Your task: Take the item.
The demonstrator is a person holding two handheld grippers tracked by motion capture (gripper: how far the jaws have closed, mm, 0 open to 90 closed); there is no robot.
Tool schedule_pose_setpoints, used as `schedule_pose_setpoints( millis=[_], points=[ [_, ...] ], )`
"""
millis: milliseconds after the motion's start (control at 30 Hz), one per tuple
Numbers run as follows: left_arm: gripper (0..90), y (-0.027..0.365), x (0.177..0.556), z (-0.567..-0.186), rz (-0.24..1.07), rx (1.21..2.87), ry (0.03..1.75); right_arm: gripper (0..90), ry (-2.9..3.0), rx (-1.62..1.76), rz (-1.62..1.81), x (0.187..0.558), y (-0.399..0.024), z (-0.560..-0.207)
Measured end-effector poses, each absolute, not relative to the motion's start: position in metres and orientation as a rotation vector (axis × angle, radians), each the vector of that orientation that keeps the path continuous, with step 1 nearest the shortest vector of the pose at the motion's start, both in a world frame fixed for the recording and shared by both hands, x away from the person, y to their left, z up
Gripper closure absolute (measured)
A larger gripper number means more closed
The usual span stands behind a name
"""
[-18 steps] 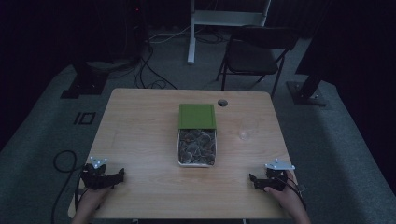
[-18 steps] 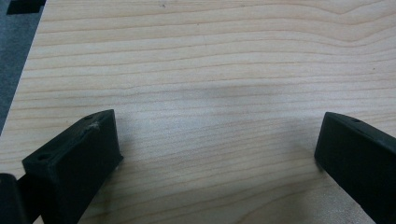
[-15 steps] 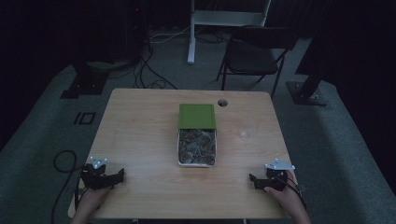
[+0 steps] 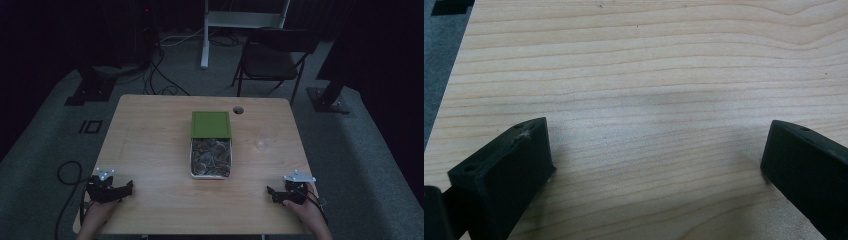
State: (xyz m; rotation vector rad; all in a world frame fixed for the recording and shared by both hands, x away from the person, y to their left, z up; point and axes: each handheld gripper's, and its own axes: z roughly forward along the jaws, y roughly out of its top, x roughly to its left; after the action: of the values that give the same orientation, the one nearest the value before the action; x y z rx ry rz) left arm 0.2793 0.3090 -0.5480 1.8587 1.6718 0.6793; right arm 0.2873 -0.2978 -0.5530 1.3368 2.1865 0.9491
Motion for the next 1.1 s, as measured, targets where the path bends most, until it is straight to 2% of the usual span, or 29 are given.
schedule_pose_setpoints(
  millis=[633,1100],
  points=[
    [0.5,0.309,0.279,-0.548,0.679,1.859,1.672,11.4,2.151,1.365,1.0,0.289,-0.292,-0.549],
    [0.5,0.309,0.279,-0.548,0.679,1.859,1.672,11.3,2.127,1.332,1.045,0.292,-0.285,-0.529]
  ],
)
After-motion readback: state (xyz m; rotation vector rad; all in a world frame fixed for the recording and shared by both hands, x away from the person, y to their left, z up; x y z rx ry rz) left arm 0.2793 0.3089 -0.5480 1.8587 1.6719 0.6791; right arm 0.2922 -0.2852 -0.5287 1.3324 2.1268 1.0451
